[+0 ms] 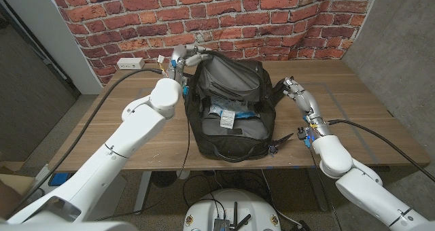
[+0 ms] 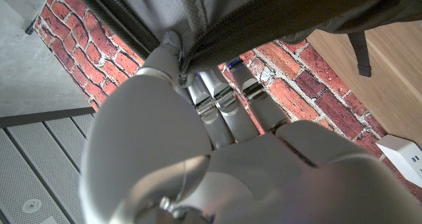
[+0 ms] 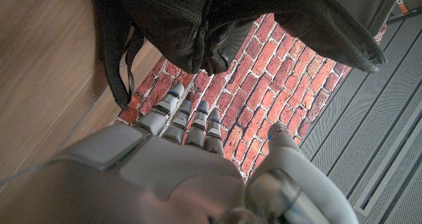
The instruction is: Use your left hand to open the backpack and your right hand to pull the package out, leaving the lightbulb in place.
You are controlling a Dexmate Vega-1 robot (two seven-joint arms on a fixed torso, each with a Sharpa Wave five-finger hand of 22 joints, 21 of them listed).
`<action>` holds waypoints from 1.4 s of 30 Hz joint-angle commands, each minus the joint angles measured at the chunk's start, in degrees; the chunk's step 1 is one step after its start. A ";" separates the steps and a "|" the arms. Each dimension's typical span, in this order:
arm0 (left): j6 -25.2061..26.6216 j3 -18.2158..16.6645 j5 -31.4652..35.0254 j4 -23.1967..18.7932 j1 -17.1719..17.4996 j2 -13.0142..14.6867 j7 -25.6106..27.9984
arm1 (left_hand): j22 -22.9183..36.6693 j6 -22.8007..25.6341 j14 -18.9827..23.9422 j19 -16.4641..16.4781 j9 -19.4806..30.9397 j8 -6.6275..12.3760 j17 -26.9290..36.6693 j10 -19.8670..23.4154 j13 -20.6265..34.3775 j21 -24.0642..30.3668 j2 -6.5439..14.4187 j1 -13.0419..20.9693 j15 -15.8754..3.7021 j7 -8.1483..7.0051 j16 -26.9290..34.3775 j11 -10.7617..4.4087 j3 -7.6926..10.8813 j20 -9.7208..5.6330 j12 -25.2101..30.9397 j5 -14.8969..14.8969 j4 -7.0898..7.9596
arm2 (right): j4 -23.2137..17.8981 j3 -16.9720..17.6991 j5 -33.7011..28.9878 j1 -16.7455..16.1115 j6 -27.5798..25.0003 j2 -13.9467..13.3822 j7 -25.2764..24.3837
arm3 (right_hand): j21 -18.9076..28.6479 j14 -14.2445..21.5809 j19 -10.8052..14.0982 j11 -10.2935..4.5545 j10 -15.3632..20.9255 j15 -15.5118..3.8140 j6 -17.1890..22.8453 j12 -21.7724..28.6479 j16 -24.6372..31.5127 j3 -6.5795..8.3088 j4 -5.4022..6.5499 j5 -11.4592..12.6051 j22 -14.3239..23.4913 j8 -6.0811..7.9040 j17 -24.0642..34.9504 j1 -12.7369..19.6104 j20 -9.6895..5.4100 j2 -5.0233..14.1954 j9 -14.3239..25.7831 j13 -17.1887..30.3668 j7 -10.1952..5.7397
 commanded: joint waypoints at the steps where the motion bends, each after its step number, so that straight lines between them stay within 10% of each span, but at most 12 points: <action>1: -1.23 0.56 -2.75 2.64 -1.91 -1.95 2.15 | 0.08 0.20 0.55 0.58 0.16 -0.14 0.30 0.85 0.52 0.01 0.54 0.04 0.10 0.61 0.02 0.04 0.45 -5.80 0.43 0.19 0.23 | -3.44 1.55 -2.17 -4.14 -1.12 0.56 -2.19 | 0.29 0.56 0.85 -0.11 0.30 -1.86 0.51 0.48 0.32 0.11 -0.34 -0.05 0.11 0.16 0.13 0.62 -0.76 2.40 0.26 0.24 0.11; 42: -4.42 3.16 -8.32 10.16 -7.66 -4.63 1.76 | 0.04 0.09 1.46 0.80 0.23 -0.37 0.39 1.29 0.55 -0.31 0.70 0.19 0.12 1.26 0.13 0.31 0.57 -5.82 0.45 0.23 0.20 | -11.60 0.48 -16.93 -12.44 -5.98 2.65 -7.31 | 0.56 4.55 3.31 -0.64 3.95 -2.74 5.30 1.10 1.65 0.61 -2.15 -0.23 0.14 1.12 -0.31 2.21 -0.96 2.00 0.40 0.34 -0.32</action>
